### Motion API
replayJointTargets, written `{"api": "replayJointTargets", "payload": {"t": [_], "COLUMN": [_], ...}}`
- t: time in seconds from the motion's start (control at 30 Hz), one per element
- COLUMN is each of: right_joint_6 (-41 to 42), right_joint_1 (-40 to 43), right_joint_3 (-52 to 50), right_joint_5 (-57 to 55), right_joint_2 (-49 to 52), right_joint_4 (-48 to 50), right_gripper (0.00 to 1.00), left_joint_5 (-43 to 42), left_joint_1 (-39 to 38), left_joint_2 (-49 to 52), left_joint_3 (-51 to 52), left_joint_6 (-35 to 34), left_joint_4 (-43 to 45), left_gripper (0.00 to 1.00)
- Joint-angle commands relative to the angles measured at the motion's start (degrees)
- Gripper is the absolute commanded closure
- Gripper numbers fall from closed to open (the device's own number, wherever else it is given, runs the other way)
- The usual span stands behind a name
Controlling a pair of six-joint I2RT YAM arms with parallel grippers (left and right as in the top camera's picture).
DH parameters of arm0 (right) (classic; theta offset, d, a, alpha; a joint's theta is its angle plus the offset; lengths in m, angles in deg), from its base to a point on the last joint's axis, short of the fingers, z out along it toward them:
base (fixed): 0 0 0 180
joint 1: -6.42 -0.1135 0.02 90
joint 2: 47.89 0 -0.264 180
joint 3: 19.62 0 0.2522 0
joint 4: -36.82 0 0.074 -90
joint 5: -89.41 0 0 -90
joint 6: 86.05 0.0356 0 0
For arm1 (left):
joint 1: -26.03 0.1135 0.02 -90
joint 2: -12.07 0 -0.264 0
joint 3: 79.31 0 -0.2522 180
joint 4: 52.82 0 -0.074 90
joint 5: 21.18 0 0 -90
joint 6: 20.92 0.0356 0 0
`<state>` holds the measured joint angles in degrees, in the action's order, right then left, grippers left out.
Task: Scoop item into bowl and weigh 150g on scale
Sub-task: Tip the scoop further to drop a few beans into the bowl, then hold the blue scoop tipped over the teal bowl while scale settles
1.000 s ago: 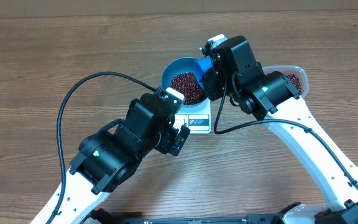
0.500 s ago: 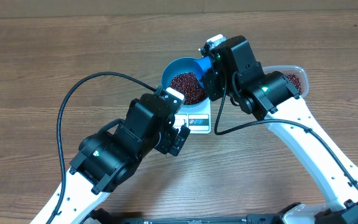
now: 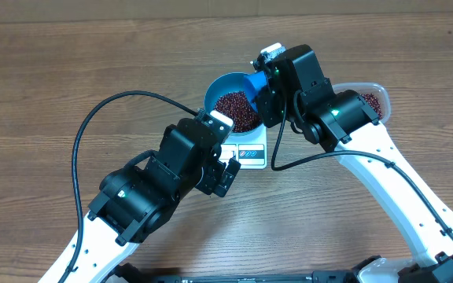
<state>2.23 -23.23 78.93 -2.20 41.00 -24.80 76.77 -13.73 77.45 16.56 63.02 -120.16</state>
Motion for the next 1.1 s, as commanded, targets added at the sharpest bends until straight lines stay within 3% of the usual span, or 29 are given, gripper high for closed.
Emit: {"api": "replayJointTargets", "payload": {"t": [0.0, 1.07], "right_joint_6": [0.07, -0.92], "right_joint_1": [0.15, 0.37], "right_joint_3": [0.98, 0.98], "right_joint_5": [-0.09, -1.27], "right_joint_2": [-0.02, -0.02], "right_joint_4": [0.70, 1.03], "right_gripper": [0.96, 0.96], "left_joint_5": [-0.70, -0.70], "left_joint_1": [0.09, 0.09], "left_joint_2": [0.20, 0.20], "left_joint_3": [0.63, 0.63], "left_joint_6": [-0.81, -0.81], "left_joint_4": [0.00, 0.00], "left_gripper": [0.00, 0.01]}}
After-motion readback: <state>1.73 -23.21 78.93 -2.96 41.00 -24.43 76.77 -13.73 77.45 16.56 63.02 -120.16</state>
